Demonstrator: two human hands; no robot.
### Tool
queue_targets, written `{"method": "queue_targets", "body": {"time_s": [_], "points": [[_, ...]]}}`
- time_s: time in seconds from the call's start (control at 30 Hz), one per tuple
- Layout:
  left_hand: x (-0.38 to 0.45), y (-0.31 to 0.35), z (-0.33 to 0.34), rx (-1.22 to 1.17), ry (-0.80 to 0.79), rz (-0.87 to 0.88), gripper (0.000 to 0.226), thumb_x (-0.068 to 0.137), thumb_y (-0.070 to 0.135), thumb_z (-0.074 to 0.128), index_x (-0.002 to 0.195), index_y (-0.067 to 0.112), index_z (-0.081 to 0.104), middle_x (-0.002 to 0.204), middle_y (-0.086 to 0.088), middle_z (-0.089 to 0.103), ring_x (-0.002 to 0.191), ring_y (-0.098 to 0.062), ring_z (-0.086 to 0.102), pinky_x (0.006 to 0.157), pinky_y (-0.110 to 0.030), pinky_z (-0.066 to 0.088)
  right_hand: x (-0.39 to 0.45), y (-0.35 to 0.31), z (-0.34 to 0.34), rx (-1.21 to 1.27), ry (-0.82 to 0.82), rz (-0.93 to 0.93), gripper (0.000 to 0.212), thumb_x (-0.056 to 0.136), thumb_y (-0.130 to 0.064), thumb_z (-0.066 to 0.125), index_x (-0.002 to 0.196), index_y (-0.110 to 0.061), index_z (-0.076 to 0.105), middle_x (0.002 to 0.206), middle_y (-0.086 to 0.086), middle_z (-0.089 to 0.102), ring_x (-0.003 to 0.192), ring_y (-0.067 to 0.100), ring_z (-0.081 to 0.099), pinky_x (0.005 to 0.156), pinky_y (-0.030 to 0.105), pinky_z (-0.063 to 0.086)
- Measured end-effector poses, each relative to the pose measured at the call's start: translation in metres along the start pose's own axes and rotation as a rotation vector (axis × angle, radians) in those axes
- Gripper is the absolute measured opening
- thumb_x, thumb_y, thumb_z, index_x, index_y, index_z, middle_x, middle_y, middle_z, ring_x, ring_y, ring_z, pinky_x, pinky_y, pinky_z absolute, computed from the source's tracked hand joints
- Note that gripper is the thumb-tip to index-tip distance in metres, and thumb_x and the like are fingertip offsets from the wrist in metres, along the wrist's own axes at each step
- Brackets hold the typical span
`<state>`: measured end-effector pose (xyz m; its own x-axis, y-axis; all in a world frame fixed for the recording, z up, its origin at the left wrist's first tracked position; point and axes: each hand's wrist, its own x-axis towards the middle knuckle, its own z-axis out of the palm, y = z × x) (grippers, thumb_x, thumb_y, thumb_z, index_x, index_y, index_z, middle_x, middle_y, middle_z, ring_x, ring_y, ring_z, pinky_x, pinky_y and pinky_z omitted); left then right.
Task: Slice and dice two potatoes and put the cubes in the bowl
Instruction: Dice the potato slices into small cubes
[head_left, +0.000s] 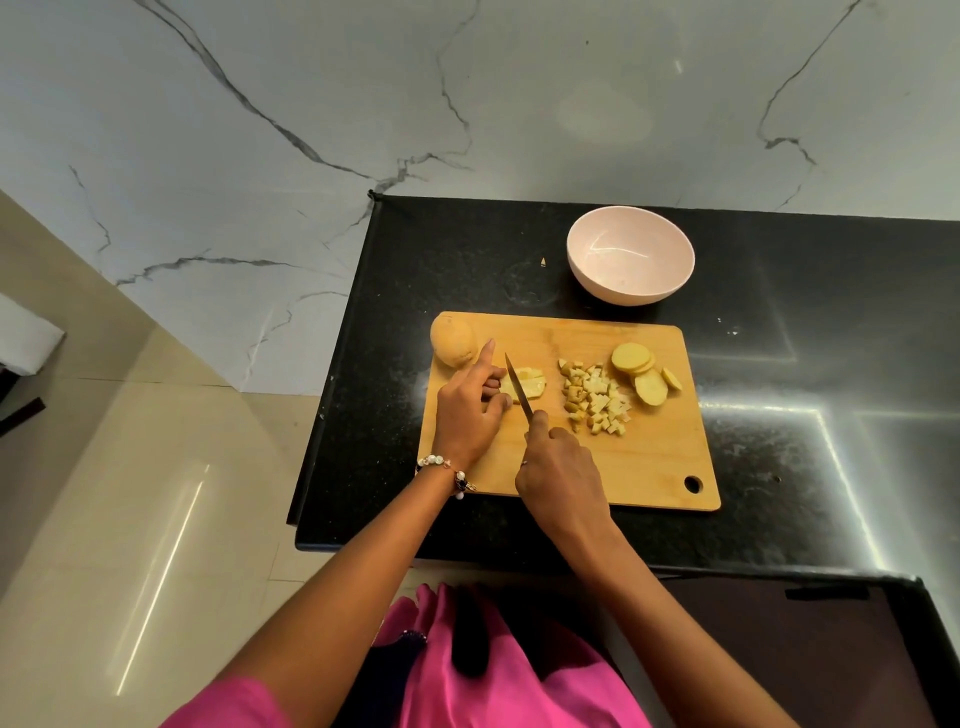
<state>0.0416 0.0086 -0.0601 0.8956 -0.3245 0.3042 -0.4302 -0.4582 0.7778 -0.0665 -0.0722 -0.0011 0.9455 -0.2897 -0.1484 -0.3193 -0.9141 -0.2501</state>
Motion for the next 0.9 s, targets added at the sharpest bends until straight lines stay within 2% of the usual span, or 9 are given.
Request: {"method": "queue_targets", "body": {"time_s": [0.23,0.37,0.43,0.5,0.57,0.63,0.7,0.8,0.9], "points": [[0.0,-0.002,0.003,0.064,0.045,0.036,0.064,0.074,0.003,0.072,0.133,0.004,0.049,0.092,-0.003,0.07,0.08,-0.012,0.055,0.083,-0.007,0.035,-0.002,-0.01,0.008,-0.067,0.039,0.0,0.049,0.098,-0.005,0.025,0.145,0.002,0.018,0.114,0.018,0.054,0.092,0.034,0.062,0.068,0.035,0.046],[0.0,0.001,0.003,0.06,0.052,0.027,0.062,0.073,0.003,0.072,0.132,0.004,0.051,0.09,-0.001,0.07,0.075,-0.004,0.052,0.083,-0.016,0.04,0.006,-0.022,0.011,-0.13,0.078,0.023,0.044,0.09,-0.003,0.026,0.124,0.012,0.048,0.078,0.018,0.062,0.054,0.029,0.063,0.041,0.027,0.037],[0.0,0.001,0.002,0.058,0.054,0.031,0.061,0.073,0.004,0.071,0.131,0.003,0.051,0.089,-0.001,0.07,0.075,-0.007,0.053,0.084,-0.02,0.04,0.008,-0.023,0.012,-0.136,0.068,-0.002,0.043,0.086,-0.003,0.028,0.115,0.013,0.055,0.066,0.016,0.059,0.041,0.027,0.057,0.036,0.023,0.028],[-0.001,0.001,0.003,0.058,0.058,0.019,0.061,0.075,0.005,0.072,0.132,0.004,0.05,0.09,-0.001,0.07,0.079,0.001,0.045,0.085,-0.029,0.046,0.004,-0.018,0.011,-0.135,0.054,-0.033,0.036,0.084,0.002,0.047,0.116,0.014,0.055,0.066,0.016,0.059,0.041,0.027,0.057,0.036,0.024,0.027],[-0.002,0.002,0.003,0.059,0.062,0.01,0.062,0.075,0.006,0.073,0.132,0.004,0.05,0.09,0.0,0.07,0.081,0.008,0.037,0.083,-0.041,0.05,-0.006,-0.012,0.014,-0.142,0.06,-0.03,0.047,0.066,0.004,0.07,0.111,0.014,0.059,0.063,0.015,0.058,0.034,0.025,0.053,0.03,0.024,0.028],[-0.001,0.001,0.004,0.048,0.059,0.001,0.063,0.075,0.007,0.074,0.133,0.004,0.049,0.09,0.0,0.07,0.082,0.009,0.036,0.082,-0.044,0.051,-0.02,-0.006,0.019,-0.165,0.064,-0.008,0.057,0.054,0.004,0.077,0.109,0.014,0.062,0.062,0.014,0.056,0.031,0.023,0.05,0.028,0.024,0.028],[0.0,0.001,0.003,0.048,0.041,-0.017,0.064,0.076,0.011,0.074,0.135,0.007,0.048,0.092,0.001,0.07,0.085,0.004,0.042,0.082,-0.041,0.051,-0.03,0.0,0.015,-0.186,-0.017,-0.008,0.061,0.071,-0.002,0.069,0.127,0.012,0.048,0.081,0.017,0.06,0.049,0.028,0.06,0.039,0.029,0.035],[0.0,-0.002,0.001,0.018,-0.002,-0.058,0.069,0.077,0.014,0.074,0.139,0.013,0.043,0.098,0.003,0.07,0.092,-0.014,0.055,0.082,-0.022,0.049,-0.03,0.006,0.008,-0.023,-0.017,-0.011,0.056,0.094,-0.007,0.034,0.147,-0.002,0.016,0.119,0.016,0.053,0.094,0.034,0.06,0.069,0.036,0.042],[0.001,-0.002,-0.002,-0.026,-0.017,-0.085,0.072,0.076,0.01,0.074,0.14,0.013,0.041,0.1,0.002,0.07,0.091,-0.016,0.061,0.082,-0.017,0.047,-0.019,0.004,0.003,-0.011,0.061,-0.013,0.055,0.095,-0.008,0.033,0.148,-0.004,0.017,0.117,0.015,0.054,0.095,0.033,0.057,0.068,0.034,0.037]]}}
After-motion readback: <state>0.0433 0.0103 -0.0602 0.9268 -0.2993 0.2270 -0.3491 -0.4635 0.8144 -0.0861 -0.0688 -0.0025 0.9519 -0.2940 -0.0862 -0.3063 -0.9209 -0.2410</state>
